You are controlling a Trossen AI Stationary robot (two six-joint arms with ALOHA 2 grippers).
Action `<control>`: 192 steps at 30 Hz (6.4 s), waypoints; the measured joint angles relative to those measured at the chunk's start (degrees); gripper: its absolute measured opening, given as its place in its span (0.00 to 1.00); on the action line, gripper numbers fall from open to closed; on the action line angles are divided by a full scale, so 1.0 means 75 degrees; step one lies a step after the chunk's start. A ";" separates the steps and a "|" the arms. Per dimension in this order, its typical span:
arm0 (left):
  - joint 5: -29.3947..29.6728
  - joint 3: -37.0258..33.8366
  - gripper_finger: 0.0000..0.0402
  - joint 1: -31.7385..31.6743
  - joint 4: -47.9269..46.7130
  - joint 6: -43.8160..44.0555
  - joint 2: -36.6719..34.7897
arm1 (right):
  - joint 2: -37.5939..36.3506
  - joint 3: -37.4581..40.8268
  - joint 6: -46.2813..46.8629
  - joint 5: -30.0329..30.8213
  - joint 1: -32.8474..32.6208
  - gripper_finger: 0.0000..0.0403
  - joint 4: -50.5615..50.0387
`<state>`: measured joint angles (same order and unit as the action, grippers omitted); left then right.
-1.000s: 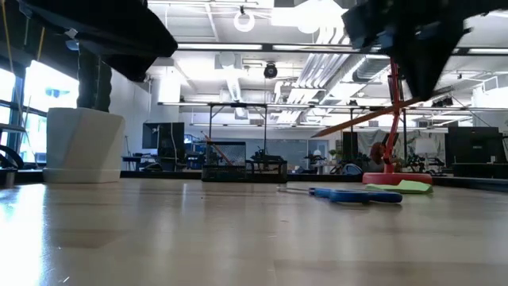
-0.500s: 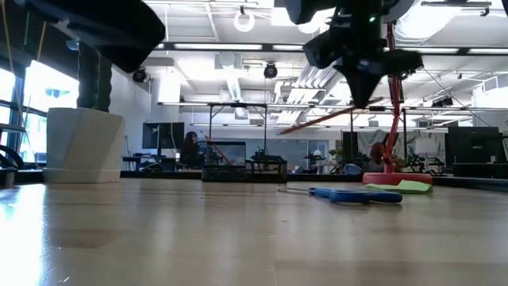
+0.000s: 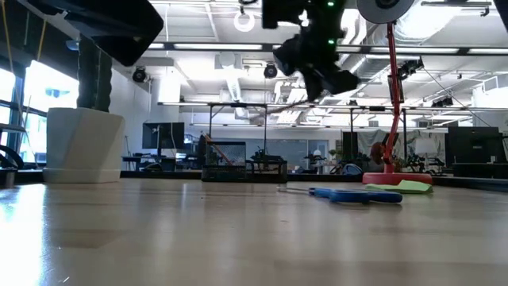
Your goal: Pick and place office supplies into organizer
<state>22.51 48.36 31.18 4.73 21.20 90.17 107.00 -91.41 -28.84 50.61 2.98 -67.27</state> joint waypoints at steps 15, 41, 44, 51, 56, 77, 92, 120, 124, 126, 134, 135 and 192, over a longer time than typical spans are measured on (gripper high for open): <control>0.0001 0.0000 0.01 0.0000 -0.0219 0.0211 0.0000 | -0.0009 -0.0566 -0.5842 0.0609 0.1074 0.07 0.4132; 0.0147 0.0000 0.01 -0.0006 -0.0248 0.0638 0.0000 | 0.0745 -0.0432 -1.1872 0.0196 0.1977 0.04 0.7052; 0.0150 0.0000 0.01 -0.0006 -0.0251 0.0708 0.0000 | 0.0966 -0.0432 -1.2561 0.0161 0.2151 0.04 0.7608; 0.0151 0.0000 0.01 -0.0006 -0.0155 0.0894 0.0000 | 0.1151 -0.0430 -1.3560 -0.0233 0.2547 0.04 0.8631; 0.0511 0.0000 0.01 -0.0012 0.0374 0.0730 0.0000 | 0.1151 -0.0432 -1.4003 -0.0350 0.2780 0.04 0.8802; 0.0663 0.0000 0.01 -0.0105 0.1646 0.0378 0.0000 | 0.1556 -0.0432 -1.4374 -0.0853 0.3206 0.04 0.9098; 0.0663 0.0000 0.01 -0.0105 0.1550 0.0427 0.0003 | 0.2069 -0.0430 -1.3962 -0.0965 0.3053 0.22 0.9524; 0.0671 -0.0006 0.01 -0.0102 0.1215 0.0464 0.0006 | -0.0807 -0.0447 0.1471 -0.5066 0.3066 0.24 0.5097; 0.0688 -0.0006 0.01 -0.0102 0.1539 0.0334 0.0007 | -0.0831 -0.0031 0.3726 -0.8529 0.3795 0.24 0.5979; 0.0689 -0.0006 0.01 -0.0101 0.1592 0.0258 0.0006 | -0.0816 0.0570 0.4198 -0.8324 0.3951 0.24 0.6609; 0.0865 -0.0008 0.01 0.0004 0.1837 -0.0343 0.0011 | -0.0796 0.3533 0.6681 -0.8098 0.4730 0.25 1.1156; 0.0862 -0.0009 0.01 -0.0004 0.2033 -0.0556 0.0012 | -0.0796 0.3895 0.7085 -0.8106 0.4831 0.26 1.1862; -0.3797 0.0000 0.01 -0.0864 -0.1175 -0.1963 -0.2902 | 0.0852 0.2977 0.6855 -0.9786 0.4666 0.37 1.3407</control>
<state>-5.96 48.36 24.70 -4.08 6.48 68.41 113.39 -69.08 22.57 -22.79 37.98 33.28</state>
